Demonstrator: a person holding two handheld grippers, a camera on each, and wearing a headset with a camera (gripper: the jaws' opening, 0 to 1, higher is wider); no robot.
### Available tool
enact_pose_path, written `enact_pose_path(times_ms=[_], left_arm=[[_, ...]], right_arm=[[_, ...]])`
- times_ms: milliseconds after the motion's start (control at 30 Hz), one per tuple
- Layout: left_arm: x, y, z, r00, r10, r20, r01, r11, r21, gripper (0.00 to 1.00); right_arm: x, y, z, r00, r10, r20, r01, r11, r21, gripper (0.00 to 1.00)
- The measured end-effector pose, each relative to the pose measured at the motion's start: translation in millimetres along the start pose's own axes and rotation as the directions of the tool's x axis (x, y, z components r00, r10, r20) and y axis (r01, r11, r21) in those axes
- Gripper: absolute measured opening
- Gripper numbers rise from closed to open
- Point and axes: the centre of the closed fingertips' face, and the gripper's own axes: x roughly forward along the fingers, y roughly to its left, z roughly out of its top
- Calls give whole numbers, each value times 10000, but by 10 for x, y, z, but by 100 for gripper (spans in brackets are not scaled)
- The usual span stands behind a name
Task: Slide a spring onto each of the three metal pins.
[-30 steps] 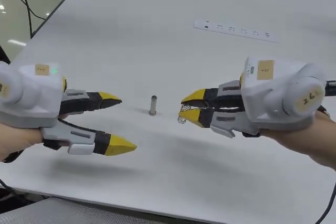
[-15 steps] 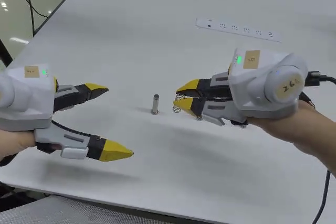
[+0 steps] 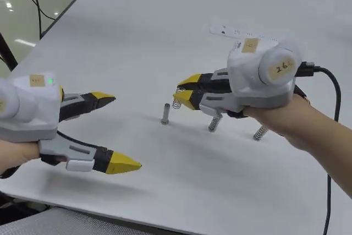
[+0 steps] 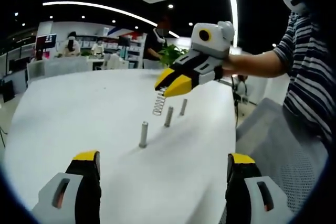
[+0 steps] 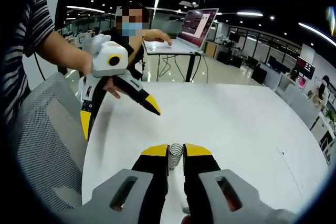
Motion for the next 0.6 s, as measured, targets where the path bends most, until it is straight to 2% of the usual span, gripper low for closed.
enact_pose_path(times_ms=[600], left_arm=[[15,-15,10,10000,39,54,-38,10000,-60,98]], right_arm=[[146,-20,13,9999,105,-101,-103,9998,195,7]])
